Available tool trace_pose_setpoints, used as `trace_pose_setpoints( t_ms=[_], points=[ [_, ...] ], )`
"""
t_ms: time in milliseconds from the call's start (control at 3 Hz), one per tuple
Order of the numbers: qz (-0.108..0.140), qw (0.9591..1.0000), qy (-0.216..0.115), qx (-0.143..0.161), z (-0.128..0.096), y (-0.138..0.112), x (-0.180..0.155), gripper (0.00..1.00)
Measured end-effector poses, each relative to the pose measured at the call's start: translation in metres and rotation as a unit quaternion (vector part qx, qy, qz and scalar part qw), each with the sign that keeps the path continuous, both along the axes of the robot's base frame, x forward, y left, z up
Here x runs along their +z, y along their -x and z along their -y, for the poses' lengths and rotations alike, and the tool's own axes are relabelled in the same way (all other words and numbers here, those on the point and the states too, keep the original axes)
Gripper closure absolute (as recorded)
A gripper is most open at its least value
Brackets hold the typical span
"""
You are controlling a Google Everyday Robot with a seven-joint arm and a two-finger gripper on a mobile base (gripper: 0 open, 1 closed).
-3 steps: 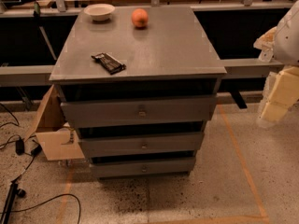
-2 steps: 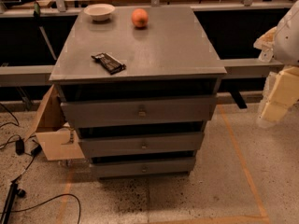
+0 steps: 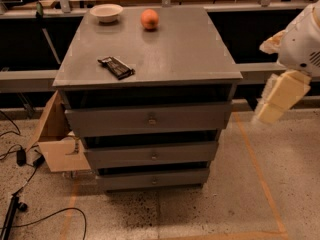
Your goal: Move rxbar chocolate near orange
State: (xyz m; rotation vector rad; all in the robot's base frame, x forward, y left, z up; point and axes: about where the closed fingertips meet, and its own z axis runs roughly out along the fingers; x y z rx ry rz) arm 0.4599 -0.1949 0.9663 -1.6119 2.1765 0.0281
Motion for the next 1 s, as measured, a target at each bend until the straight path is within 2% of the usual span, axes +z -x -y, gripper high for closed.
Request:
trace_pose_setpoints(
  t_ms=[333,667,1000],
  points=[
    [-0.004,0.9926,-0.121,-0.005,-0.049,-0.031,-0.035,0.0],
    [-0.002,0.9723,-0.233,0.015,-0.109,-0.063,-0.064,0.0],
    [0.025,0.9523,-0.303,0.019,-0.159,-0.105,-0.08,0.0]
  ],
)
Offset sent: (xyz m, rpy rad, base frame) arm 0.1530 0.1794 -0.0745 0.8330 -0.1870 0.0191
